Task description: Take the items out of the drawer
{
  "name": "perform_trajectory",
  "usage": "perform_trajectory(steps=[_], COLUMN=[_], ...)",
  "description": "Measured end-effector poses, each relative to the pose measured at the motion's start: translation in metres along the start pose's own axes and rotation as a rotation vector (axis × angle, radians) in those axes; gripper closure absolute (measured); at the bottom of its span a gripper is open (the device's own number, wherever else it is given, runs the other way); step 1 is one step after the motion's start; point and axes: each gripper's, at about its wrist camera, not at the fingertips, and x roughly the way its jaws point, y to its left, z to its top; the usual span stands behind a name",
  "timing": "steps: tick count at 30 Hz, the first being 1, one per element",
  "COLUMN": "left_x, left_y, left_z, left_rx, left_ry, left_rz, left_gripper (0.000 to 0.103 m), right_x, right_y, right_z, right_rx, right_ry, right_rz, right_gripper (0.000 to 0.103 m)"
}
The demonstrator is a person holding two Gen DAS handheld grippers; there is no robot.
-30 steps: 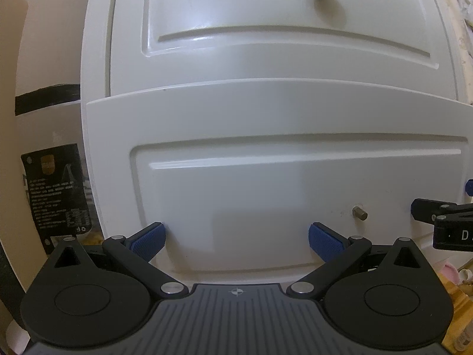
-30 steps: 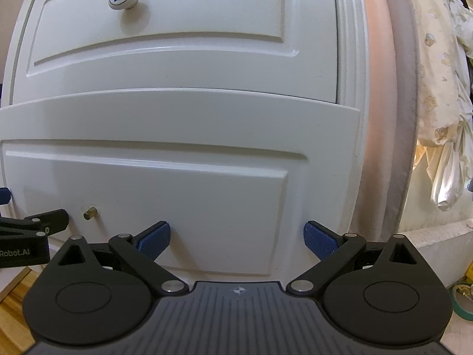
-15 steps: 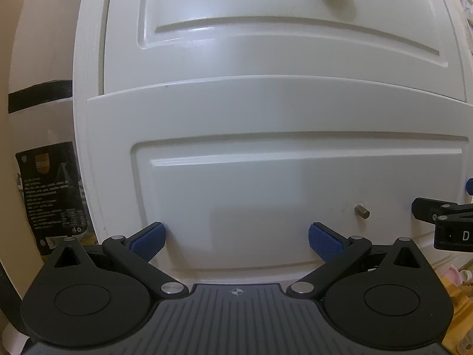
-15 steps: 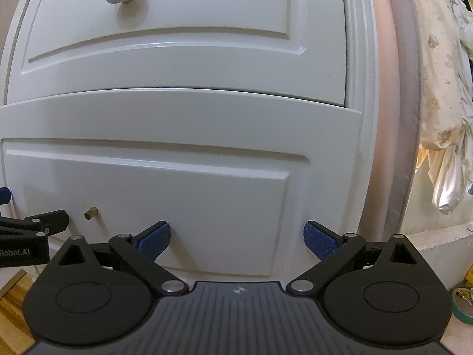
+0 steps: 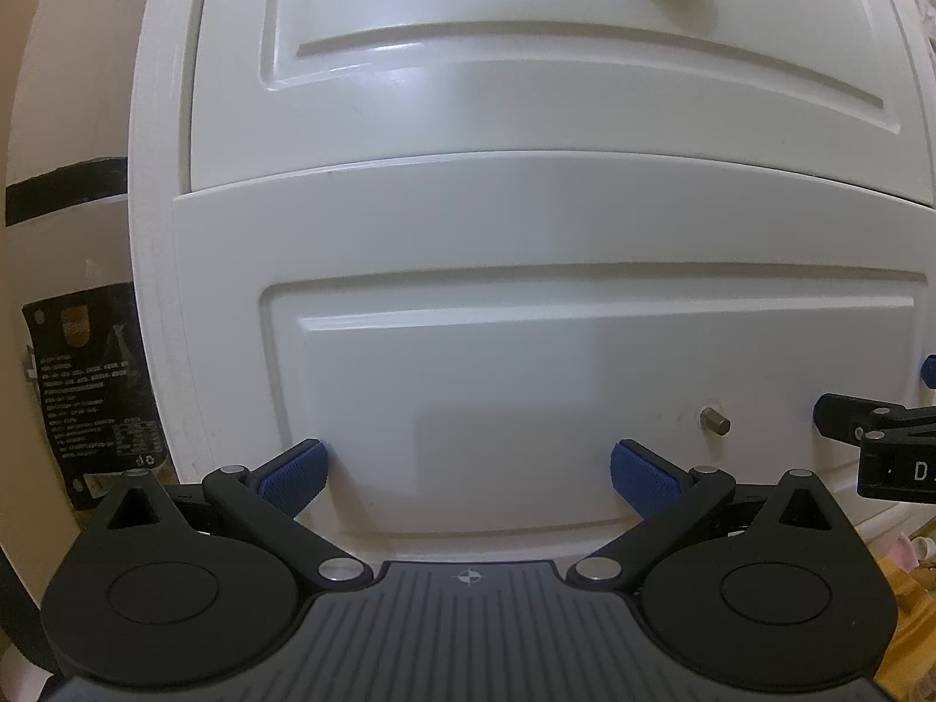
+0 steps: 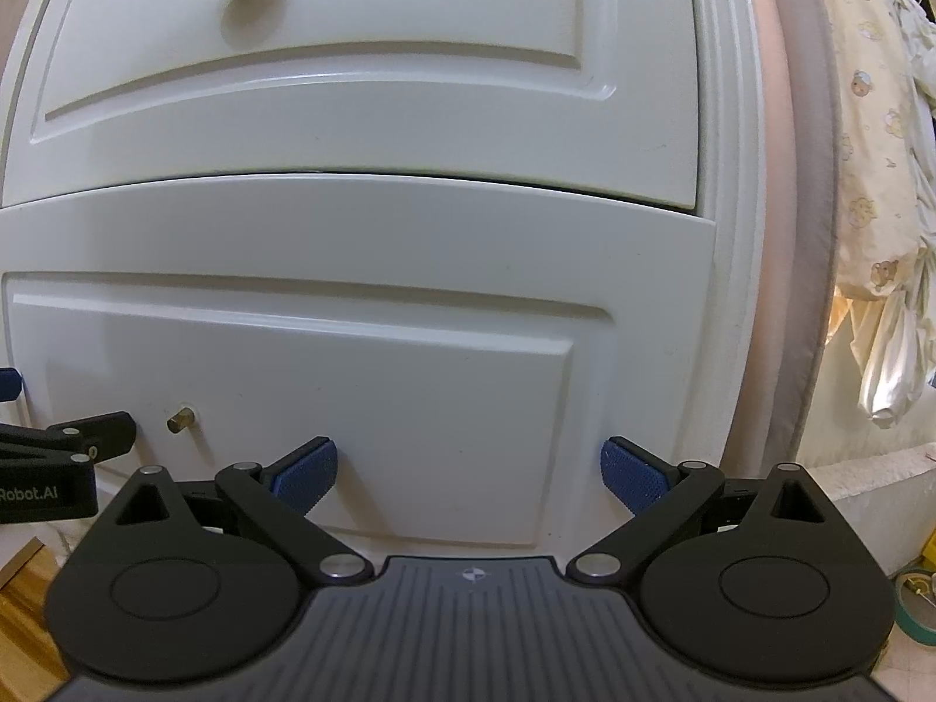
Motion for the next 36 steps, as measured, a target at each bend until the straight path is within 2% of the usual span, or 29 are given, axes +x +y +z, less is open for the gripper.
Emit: perform_trajectory(steps=[20, 29, 36], left_x=[0.01, -0.013, -0.04], left_y=[0.012, 0.016, 0.02], left_z=[-0.002, 0.002, 0.007], left_rx=[0.0, 0.003, 0.005], left_ry=[0.016, -0.017, -0.043], left_rz=[-0.014, -0.028, -0.038], left_gripper=[0.0, 0.0, 0.0], right_x=[-0.001, -0.017, -0.051], right_y=[-0.007, -0.012, 0.001], right_z=[-0.007, -0.01, 0.011], right_rx=[-0.01, -0.003, 0.001], right_ry=[0.003, -0.005, -0.036], right_rz=[0.013, 0.032, 0.045], right_gripper=[0.0, 0.0, 0.0])
